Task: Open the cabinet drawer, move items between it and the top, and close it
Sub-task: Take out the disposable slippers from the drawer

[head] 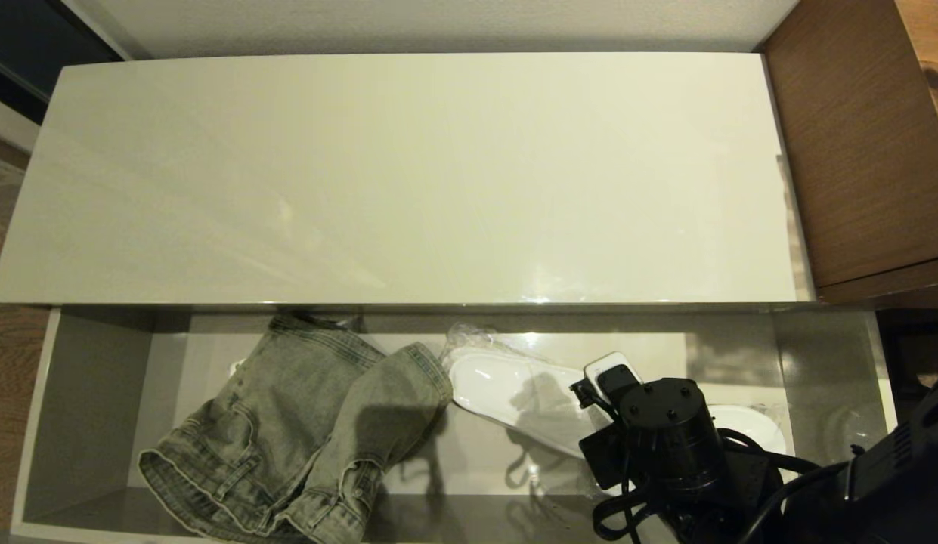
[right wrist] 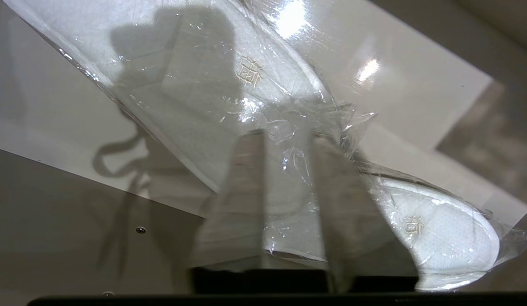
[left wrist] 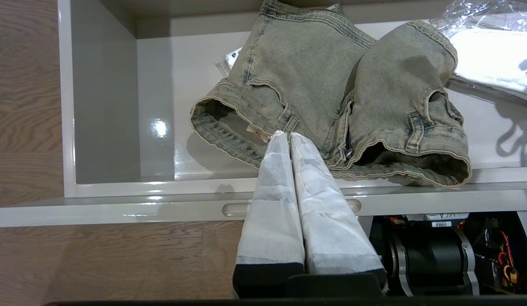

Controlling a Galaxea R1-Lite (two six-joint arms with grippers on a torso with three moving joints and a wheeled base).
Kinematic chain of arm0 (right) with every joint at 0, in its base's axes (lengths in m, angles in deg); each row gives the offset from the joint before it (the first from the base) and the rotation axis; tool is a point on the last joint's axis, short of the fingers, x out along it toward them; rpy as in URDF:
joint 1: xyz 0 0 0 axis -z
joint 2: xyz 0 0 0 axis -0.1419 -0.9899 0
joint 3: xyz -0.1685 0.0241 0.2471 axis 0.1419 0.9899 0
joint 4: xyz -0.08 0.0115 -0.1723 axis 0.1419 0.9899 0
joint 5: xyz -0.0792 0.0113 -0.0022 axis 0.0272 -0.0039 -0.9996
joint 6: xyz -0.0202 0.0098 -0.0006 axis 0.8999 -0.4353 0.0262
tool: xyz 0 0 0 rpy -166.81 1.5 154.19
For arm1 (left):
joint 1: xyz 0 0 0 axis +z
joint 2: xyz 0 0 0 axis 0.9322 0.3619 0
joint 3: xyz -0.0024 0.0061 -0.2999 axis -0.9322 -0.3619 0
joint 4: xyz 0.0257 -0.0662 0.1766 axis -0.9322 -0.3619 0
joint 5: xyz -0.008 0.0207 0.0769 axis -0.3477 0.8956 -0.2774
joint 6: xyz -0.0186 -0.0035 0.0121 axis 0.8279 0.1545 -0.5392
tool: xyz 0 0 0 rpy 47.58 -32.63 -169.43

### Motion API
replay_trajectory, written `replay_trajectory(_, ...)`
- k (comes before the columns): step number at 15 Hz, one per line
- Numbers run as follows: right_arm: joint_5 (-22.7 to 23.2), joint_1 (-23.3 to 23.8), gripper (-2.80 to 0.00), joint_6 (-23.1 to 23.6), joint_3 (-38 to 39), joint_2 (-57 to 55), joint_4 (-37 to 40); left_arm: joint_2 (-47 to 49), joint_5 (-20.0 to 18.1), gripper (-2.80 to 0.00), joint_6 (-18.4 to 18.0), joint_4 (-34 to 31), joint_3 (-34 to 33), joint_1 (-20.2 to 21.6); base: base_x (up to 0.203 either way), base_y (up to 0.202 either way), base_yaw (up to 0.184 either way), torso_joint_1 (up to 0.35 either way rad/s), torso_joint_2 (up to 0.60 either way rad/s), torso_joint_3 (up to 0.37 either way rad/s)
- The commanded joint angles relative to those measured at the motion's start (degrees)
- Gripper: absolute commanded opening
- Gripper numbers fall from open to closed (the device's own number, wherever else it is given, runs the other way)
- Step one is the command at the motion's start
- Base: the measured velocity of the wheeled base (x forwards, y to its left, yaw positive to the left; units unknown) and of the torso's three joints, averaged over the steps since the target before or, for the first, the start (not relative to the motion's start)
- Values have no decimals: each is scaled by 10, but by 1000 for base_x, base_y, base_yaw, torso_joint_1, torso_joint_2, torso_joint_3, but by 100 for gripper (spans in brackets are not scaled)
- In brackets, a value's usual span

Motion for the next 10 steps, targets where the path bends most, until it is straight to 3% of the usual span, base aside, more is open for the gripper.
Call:
replay_trajectory(1, -2, 1, 0, 3, 4, -22, -22, 1, 0, -280, 0, 0, 0, 0, 0, 0, 0, 0, 0, 0)
replay_trajectory(10, -12, 2, 0, 6, 8, -51, -70, 1, 0, -280, 0, 0, 0, -1, 0, 0, 0, 0, 0, 0)
